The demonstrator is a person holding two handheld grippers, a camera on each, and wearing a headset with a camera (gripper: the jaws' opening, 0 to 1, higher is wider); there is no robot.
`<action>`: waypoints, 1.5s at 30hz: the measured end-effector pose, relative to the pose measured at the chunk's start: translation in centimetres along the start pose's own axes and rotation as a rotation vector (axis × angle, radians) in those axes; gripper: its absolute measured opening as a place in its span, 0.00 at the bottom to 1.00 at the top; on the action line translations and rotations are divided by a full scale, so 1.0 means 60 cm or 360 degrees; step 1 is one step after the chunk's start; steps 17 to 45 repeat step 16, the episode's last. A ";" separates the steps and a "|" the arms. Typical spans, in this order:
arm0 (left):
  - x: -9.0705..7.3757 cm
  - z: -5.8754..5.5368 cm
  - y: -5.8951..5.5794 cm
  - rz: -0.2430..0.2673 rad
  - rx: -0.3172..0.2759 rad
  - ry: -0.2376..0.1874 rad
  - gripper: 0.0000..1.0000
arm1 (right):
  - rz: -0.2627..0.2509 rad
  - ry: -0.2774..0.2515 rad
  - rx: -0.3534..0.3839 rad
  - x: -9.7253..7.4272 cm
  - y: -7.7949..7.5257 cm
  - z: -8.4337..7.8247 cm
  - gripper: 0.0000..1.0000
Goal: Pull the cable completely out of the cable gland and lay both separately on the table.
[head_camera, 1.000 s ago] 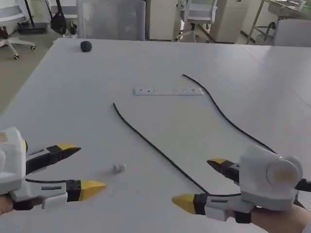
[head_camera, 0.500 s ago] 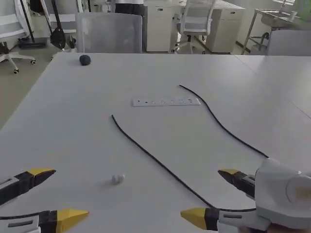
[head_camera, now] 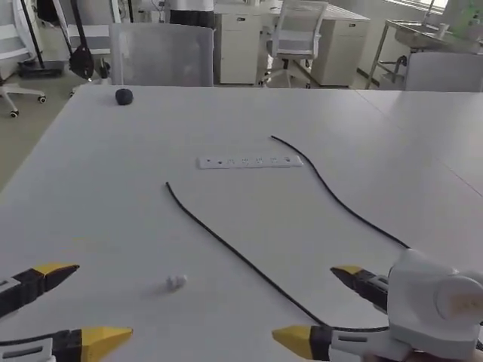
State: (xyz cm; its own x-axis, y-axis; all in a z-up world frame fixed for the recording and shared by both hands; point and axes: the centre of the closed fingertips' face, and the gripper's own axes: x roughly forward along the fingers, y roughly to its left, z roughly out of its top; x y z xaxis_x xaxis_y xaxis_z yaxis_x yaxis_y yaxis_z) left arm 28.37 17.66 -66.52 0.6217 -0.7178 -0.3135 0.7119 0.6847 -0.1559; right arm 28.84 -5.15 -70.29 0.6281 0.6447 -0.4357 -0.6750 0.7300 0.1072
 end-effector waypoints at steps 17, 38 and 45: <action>-0.002 0.000 -0.005 -0.0001 0.0012 0.0009 0.81 | 0.0000 -0.0005 -0.0013 0.001 -0.003 0.003 0.91; -0.002 0.000 -0.005 -0.0001 0.0012 0.0009 0.81 | 0.0000 -0.0005 -0.0013 0.001 -0.003 0.003 0.91; -0.002 0.000 -0.005 -0.0001 0.0012 0.0009 0.81 | 0.0000 -0.0005 -0.0013 0.001 -0.003 0.003 0.91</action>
